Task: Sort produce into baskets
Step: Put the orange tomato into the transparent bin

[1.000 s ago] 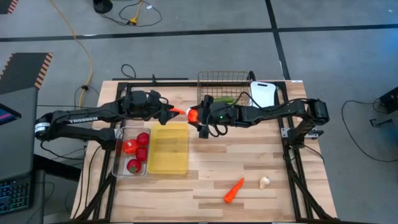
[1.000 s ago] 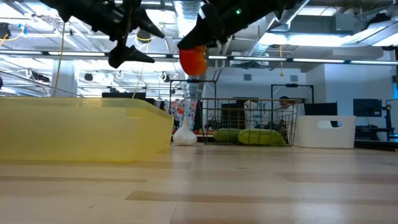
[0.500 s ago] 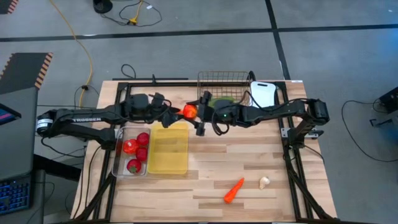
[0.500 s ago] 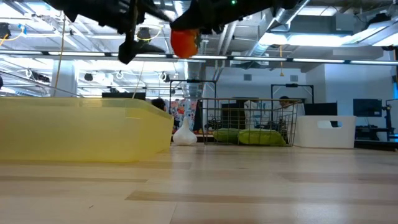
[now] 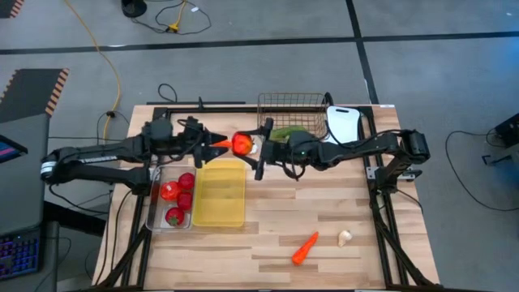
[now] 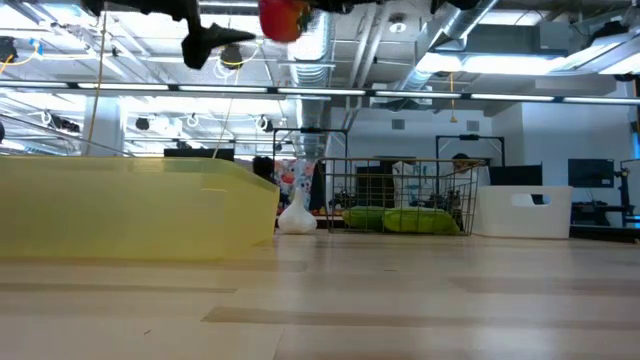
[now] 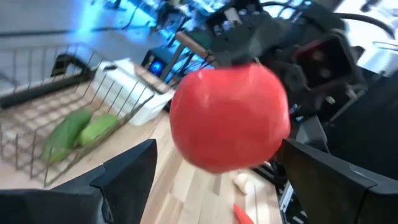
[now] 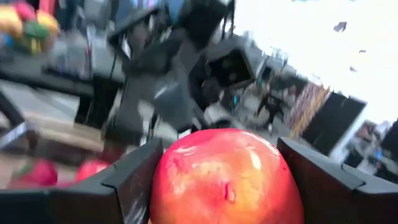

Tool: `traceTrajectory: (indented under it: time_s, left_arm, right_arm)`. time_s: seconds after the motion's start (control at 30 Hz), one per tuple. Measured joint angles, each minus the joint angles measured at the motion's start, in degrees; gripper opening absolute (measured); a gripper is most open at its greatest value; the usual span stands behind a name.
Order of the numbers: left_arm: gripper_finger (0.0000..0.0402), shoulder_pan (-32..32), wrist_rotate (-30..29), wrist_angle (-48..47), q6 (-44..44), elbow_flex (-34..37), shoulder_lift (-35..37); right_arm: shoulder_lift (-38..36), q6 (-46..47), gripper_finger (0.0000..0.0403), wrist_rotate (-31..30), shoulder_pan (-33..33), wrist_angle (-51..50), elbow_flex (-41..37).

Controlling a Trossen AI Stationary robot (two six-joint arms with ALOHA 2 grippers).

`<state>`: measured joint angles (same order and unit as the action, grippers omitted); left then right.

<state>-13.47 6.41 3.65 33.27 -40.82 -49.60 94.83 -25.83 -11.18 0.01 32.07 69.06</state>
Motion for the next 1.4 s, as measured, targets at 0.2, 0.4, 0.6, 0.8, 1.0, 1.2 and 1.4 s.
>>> traceTrajectory:
  time_s: [0.2,0.4,0.6,0.8,1.0,1.2,1.4]
  left_arm:
    - [0.0327,0.0,1.7,0.5,-3.2,0.0,3.5]
    - [0.0327,0.0,6.2,8.5,-3.3,0.0,3.6]
    - [0.0327,0.0,8.2,14.8,-2.0,0.0,0.4]
    - [0.0327,0.0,11.8,25.8,-0.5,0.0,-4.2]
    - [0.0327,0.0,15.9,32.5,3.0,0.0,-6.7]
    - [0.0327,0.0,15.9,34.7,3.4,0.0,-8.4]
    - [0.0327,0.1,16.3,40.3,3.6,0.0,-11.1]
  right_arm:
    - [0.0,-0.2,0.0327,7.0,0.0,11.2,0.0]
    - [0.0,-0.2,0.0327,12.8,0.0,17.9,0.0]
    - [0.0,-1.6,0.0327,14.6,-0.1,20.6,0.0]
    - [0.0,-4.2,0.0327,17.3,0.0,22.3,0.0]
    - [0.0,-6.1,0.0327,20.1,0.0,24.2,0.0]
    - [0.0,-6.3,0.0327,25.3,0.0,25.5,0.0]
    - [0.0,-6.3,0.0327,25.4,-0.1,25.5,0.0]
